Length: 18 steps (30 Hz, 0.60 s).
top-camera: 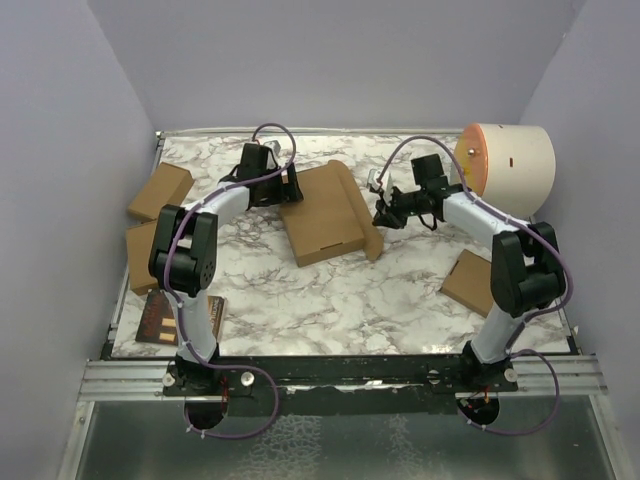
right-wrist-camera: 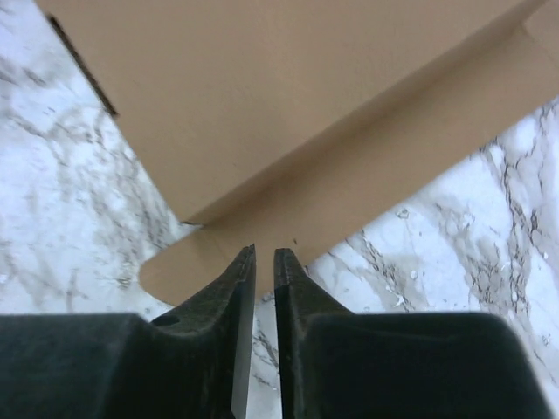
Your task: Fold the paper box
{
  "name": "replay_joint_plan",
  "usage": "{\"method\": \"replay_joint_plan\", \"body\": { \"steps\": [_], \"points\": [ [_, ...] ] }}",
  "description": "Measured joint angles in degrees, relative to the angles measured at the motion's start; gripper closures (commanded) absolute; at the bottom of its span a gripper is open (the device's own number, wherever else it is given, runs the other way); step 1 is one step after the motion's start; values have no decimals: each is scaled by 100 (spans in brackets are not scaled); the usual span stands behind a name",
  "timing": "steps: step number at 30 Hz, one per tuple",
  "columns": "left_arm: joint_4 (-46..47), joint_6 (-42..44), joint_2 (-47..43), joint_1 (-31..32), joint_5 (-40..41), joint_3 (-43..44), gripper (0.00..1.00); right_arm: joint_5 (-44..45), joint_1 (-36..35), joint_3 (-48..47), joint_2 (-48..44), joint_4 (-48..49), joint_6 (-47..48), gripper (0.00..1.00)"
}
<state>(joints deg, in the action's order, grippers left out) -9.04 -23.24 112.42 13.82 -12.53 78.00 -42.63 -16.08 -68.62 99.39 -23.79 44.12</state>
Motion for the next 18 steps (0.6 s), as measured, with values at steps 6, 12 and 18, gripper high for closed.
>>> {"method": "replay_joint_plan", "body": {
  "steps": [6,12,18],
  "points": [
    [33,96,-98,-55,-74,-76,16,487,-87,-46,503,136,-35,88],
    [0,177,-804,-133,111,-625,16,605,-619,-70,612,157,-22,87],
    [92,195,-1930,-181,229,-1342,27,592,-1108,63,579,146,212,86]
  ]
}}
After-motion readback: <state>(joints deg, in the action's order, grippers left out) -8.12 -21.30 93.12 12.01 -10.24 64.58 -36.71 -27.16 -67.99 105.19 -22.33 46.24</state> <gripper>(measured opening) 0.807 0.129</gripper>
